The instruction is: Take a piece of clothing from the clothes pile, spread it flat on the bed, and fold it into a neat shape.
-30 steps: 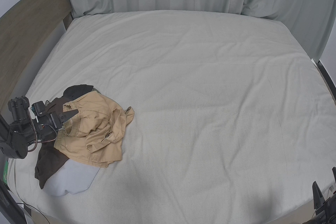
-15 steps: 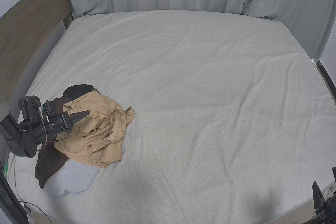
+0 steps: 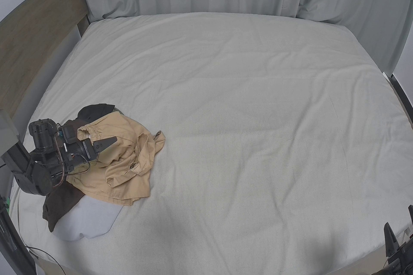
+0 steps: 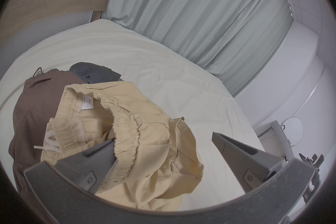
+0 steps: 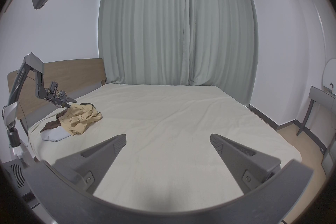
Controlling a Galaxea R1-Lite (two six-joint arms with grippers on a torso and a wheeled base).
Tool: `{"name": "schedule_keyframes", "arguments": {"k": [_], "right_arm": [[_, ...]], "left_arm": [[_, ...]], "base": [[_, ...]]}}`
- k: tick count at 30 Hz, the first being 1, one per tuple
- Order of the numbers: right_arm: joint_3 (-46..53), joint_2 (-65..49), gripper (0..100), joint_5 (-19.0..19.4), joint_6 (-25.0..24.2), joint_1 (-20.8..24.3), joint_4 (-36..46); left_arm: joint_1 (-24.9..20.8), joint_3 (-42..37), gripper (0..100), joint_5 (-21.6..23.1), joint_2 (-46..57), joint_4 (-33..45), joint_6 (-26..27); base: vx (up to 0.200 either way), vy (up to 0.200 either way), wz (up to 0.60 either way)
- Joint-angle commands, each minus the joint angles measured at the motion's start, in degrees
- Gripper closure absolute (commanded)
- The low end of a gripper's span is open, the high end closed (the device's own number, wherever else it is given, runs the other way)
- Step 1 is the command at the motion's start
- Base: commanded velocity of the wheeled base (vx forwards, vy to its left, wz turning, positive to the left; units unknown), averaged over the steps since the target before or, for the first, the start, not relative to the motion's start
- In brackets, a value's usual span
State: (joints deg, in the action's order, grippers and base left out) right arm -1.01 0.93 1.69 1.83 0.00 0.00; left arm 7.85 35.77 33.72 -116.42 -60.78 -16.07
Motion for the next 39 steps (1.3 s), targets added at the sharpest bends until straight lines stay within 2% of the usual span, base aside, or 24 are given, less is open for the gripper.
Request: {"name": "schedule_keyframes", "arguments": {"k": [1, 5, 6, 21, 39], "right_arm": [[1.01, -0.22, 0, -0.02, 0.02, 0.00, 0.00], [1.01, -0.22, 0, -0.02, 0.02, 0.00, 0.00], [1.01, -0.22, 0, -0.02, 0.02, 0.00, 0.00], [1.01, -0.22, 0, 0.06, 0.02, 0.00, 0.00], [1.01, -0.22, 0, -0.02, 0.02, 0.00, 0.00]], "left_arm": [[-0.47, 0.00, 0, -0.14, -1.53, -1.36, -0.02], [-0.38, 0.00, 0, -0.50, -2.06, -2.15, -0.02], [-0.38, 0.00, 100, -0.67, -2.14, -2.15, -0.02], [-0.38, -0.26, 100, -0.06, -1.79, -2.32, -0.10], [-0.47, -7.20, 100, 0.21, 0.49, -8.30, -0.28]], "base": [[0.000, 0.000, 0.00], [0.000, 0.000, 0.00], [0.000, 0.000, 0.00], [0.000, 0.000, 0.00], [0.000, 0.000, 0.00]]}}
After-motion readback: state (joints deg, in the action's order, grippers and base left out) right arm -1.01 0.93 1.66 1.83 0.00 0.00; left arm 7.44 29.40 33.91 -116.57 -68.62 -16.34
